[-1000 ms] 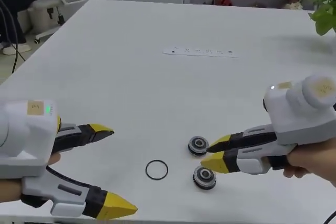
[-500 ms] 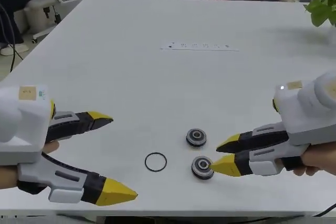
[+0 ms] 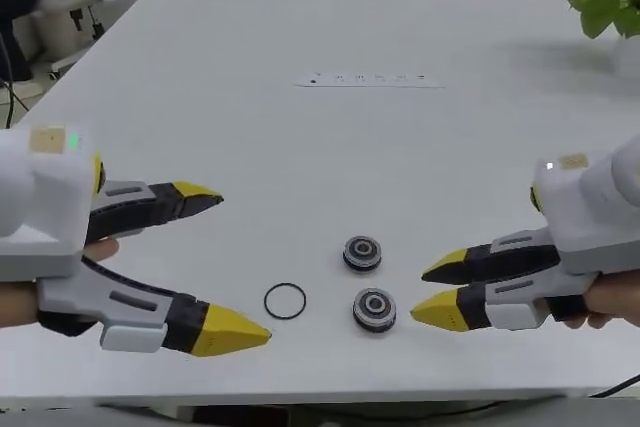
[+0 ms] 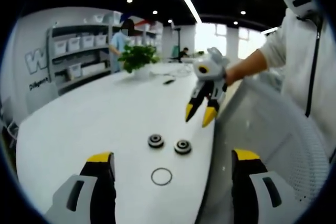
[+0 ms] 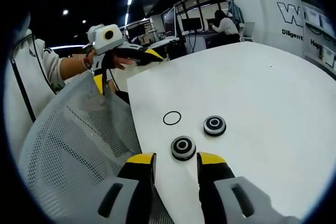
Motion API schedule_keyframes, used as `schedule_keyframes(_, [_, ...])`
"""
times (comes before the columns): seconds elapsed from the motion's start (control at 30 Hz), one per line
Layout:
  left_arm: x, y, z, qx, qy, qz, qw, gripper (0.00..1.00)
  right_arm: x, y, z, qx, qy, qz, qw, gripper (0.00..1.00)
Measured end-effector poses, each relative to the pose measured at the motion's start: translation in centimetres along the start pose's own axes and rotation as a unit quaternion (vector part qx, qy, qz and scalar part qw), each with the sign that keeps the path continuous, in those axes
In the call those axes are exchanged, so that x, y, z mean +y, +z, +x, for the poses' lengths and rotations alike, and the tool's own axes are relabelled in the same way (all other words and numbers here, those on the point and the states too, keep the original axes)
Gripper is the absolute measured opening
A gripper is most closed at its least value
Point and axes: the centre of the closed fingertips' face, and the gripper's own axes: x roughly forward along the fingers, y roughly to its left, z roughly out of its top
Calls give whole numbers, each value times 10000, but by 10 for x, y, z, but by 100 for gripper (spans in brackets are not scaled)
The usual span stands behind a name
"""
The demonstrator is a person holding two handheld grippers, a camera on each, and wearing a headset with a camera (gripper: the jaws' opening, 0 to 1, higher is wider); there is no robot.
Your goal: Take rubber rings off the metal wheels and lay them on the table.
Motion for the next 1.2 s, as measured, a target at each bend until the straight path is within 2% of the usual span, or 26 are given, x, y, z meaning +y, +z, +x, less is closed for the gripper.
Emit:
schedule_keyframes(0.17, [-2,18,10,-140,-133,134,9997,92,-3,-3,-3,-46,-50,7,10000,26])
schedule_keyframes(0.4, [-10,34,25,-291,-367,290,9985,88,-7,-5,-1,-95,-86,49,9999,26])
schedule_keyframes(0.6, [-13,33,42,-194,-557,496,9970,80,-9,-8,6,-83,-62,75,9999,25])
schedule_keyframes(0.8, [-14,32,62,-203,-674,483,9963,75,-11,-13,15,-10,-10,62,10000,24])
schedule_keyframes(0.87, [-15,30,68,-186,-688,501,9962,72,-12,-14,17,-2,-5,61,10000,24])
schedule_keyframes(1.0, [-23,22,82,-54,-870,568,9946,65,-14,-15,23,41,30,59,10000,24])
schedule_keyframes(1.03, [-24,21,84,-54,-905,562,9943,64,-14,-16,23,50,42,58,10000,23])
schedule_keyframes(1.13, [-26,25,91,-287,-987,362,9940,60,-15,-19,24,122,73,48,9999,23])
schedule_keyframes(1.2, [-26,22,95,-252,-991,345,9942,58,-14,-20,25,152,85,43,9998,23])
